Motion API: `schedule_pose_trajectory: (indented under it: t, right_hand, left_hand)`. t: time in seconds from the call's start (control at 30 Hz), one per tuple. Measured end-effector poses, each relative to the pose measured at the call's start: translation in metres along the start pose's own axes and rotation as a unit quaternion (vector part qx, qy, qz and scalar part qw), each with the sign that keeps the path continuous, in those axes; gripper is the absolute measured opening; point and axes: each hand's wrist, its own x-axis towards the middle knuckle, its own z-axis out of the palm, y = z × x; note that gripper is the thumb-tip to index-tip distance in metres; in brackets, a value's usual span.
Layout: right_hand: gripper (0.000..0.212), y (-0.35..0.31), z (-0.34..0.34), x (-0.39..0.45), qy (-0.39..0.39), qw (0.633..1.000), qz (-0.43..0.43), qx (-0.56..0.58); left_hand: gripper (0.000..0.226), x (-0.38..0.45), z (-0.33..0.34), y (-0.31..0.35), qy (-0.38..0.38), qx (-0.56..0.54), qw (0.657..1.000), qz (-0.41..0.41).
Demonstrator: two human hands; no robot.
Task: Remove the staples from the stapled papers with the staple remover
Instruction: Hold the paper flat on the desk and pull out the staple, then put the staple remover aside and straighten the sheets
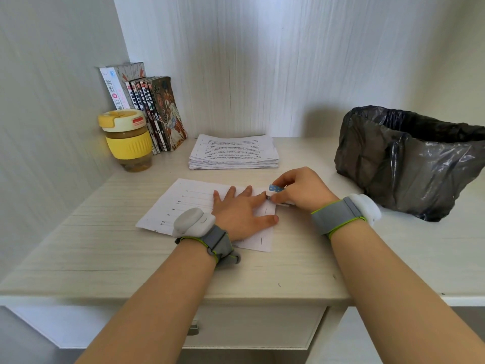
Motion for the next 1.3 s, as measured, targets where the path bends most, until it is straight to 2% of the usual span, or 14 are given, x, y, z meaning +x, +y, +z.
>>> schedule_pose_trajectory:
  t: [0.43,0.57,0.73,0.9,1.13,1.3]
  right_hand:
    - [0.023,-0.001,0.002,0.003,-0.014,1.0,0.003,-0.003]
    - [0.022,-0.001,0.0,0.004,-0.008,1.0,0.028,-0.004]
    - [0.021,0.008,-0.011,0.011,0.059,0.993,0.084,-0.053]
    - [0.029,0.019,-0.018,0.016,0.156,0.966,0.165,-0.12]
    - [0.037,0.028,-0.024,0.019,0.153,0.936,0.208,-0.238]
    - [0.035,0.032,-0.019,0.02,0.187,0.927,0.238,-0.223]
  left_hand:
    - [0.067,0.0,-0.001,0.001,-0.008,0.013,1.0,-0.006]
    - [0.066,0.0,0.0,0.001,-0.003,0.014,1.0,-0.021]
    - [0.063,0.001,-0.002,0.0,0.004,0.021,0.998,-0.052]
    - [0.065,0.0,-0.001,-0.001,0.014,0.011,0.999,-0.048]
    - [0.082,-0.002,-0.002,0.0,0.016,0.0,0.999,-0.049]
    - [0.077,-0.003,-0.003,0.001,0.011,-0.017,0.999,-0.044]
